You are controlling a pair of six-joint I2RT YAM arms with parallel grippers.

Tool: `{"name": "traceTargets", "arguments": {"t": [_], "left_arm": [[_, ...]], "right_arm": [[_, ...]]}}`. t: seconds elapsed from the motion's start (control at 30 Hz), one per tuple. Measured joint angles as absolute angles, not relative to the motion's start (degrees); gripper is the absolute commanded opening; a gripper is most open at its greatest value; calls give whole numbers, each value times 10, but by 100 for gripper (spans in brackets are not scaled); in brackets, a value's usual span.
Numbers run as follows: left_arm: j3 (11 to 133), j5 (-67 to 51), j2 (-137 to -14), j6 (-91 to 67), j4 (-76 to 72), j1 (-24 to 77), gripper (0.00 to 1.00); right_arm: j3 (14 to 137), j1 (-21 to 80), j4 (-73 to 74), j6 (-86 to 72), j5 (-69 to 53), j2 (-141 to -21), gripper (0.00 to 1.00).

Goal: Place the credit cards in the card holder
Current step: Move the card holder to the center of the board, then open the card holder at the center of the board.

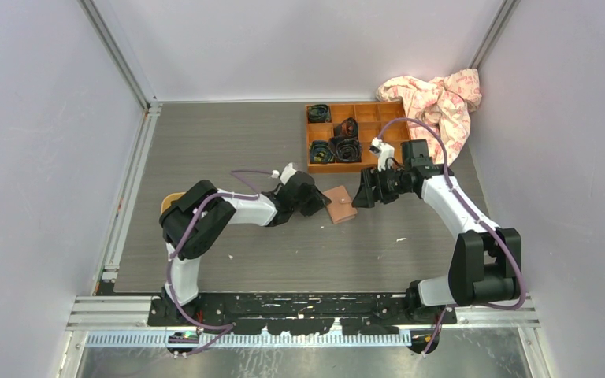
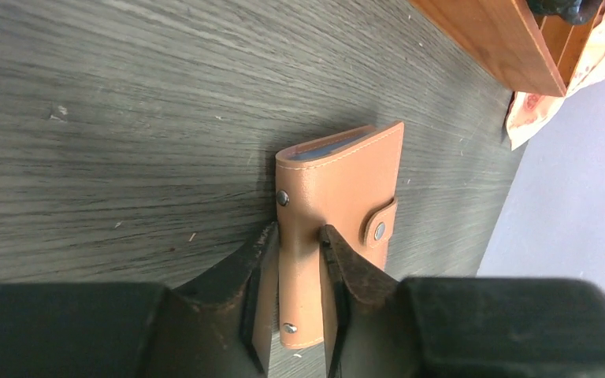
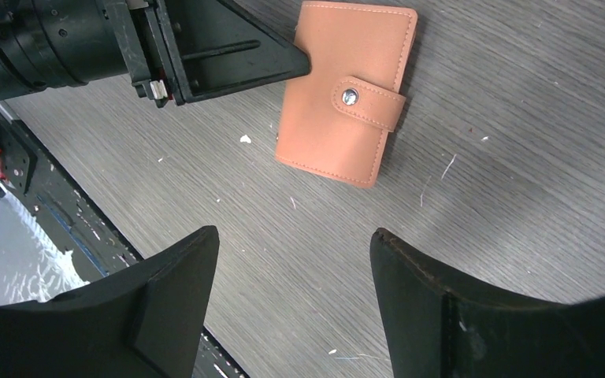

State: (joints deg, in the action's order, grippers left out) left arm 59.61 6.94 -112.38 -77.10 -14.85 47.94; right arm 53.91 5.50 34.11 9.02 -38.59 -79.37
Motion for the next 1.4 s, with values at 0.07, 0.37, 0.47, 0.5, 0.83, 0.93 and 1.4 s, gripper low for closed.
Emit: {"name": "traceTargets", "arguments": {"t": [0.07,0.37,0.47,0.5,0.83,0.93,1.4], "left_arm": [[593,70,-1124,-769,-152,479,13],[557,73,-1112,-719,-202,482,0],[503,91,-1064,-710,-204,491,0],[484,100,-1047,-710,-203,497,0],[349,157,-954,-764,-236,572,0],[335,156,-950,-770,-252,574,0],[306,146,-926,-763,-265,574,0]], "right_arm": [[539,57,341,93,-384,-797,74],[541,95,344,148,-357,-808,65],[541,117,343,172,-340,-808,61],[541,128,343,181,-335,-808,60],[519,267,331,251,-324,-808,51],[515,297,328,270,-324,-813,53],[514,386,302,298,-203,-875,59]]}}
